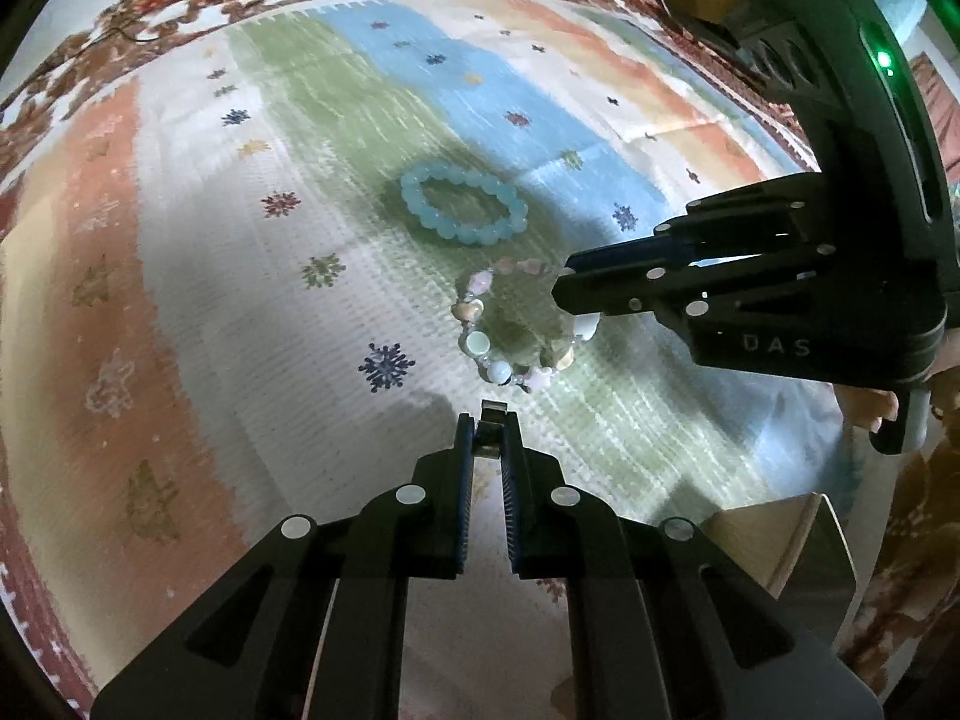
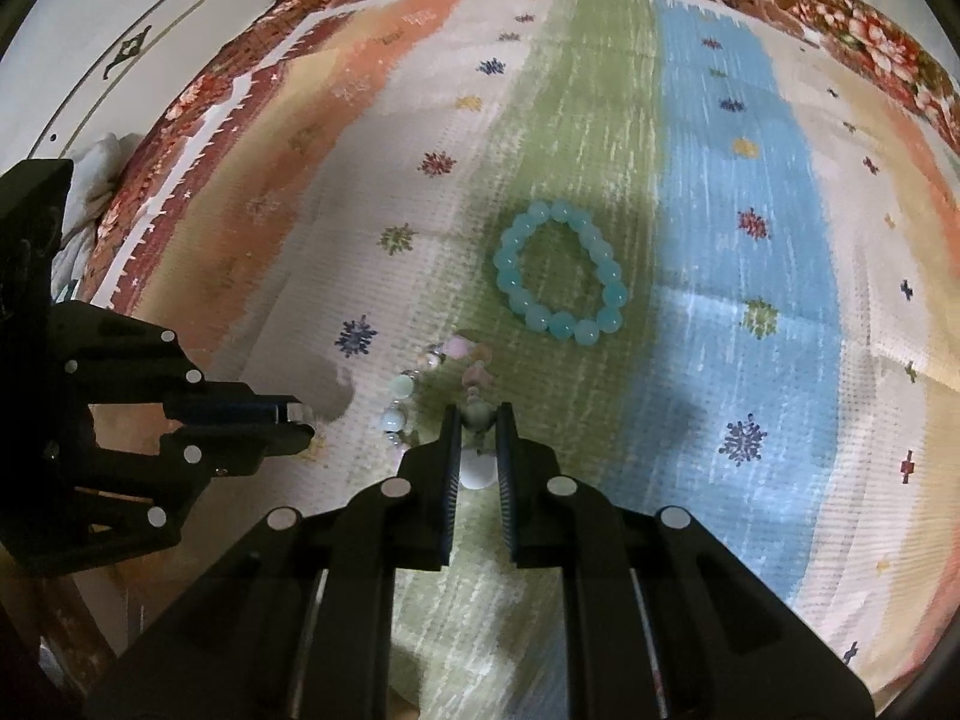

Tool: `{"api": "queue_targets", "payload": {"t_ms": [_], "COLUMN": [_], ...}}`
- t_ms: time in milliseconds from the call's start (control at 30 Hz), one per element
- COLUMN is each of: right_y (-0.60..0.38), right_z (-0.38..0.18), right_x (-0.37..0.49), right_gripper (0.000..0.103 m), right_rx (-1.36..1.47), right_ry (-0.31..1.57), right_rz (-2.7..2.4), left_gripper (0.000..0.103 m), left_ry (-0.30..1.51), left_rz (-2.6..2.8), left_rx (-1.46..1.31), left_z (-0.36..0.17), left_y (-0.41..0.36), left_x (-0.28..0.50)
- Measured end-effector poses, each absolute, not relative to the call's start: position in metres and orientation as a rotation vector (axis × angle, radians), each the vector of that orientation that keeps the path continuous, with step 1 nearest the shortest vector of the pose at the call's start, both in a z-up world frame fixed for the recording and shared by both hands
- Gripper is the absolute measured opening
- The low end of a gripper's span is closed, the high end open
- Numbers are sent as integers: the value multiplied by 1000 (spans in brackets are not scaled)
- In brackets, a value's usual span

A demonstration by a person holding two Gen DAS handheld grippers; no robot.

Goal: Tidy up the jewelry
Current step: 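Close the right tool on the white stone bracelet while the left tool closes empty beside it, then lift and carry the white stone bracelet in the right tool to the tin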

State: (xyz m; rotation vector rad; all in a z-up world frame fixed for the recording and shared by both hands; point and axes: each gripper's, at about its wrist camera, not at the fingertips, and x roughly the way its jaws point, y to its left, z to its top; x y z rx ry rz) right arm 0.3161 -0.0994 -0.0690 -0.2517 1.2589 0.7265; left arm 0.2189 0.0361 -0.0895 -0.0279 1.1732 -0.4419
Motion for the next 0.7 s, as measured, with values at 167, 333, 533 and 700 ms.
{"api": "queue_targets", "payload": {"t_ms": [167,333,533,700], "right_y": [-102,-104,-104,-109], "right_z": [-58,-44,-26,-7], "right_x": [311,303,288,274], "right_gripper": [13,13,13,13], "right_rx": [-250,-239,-236,-226], "right_ry": [1236,1213,1174,1132], "right_rz": [733,741,761,767], "left_gripper": [8,9,9,9], "left_ry": [1142,1117,1068,1033], "left_rz": [-422,-404,-379,-370], "left_rx": [-36,-47,-51,-52], "left_z": [-77,-65,-45,-33], "left_y": [38,39,38,33], "left_x": [210,201,190,174]}}
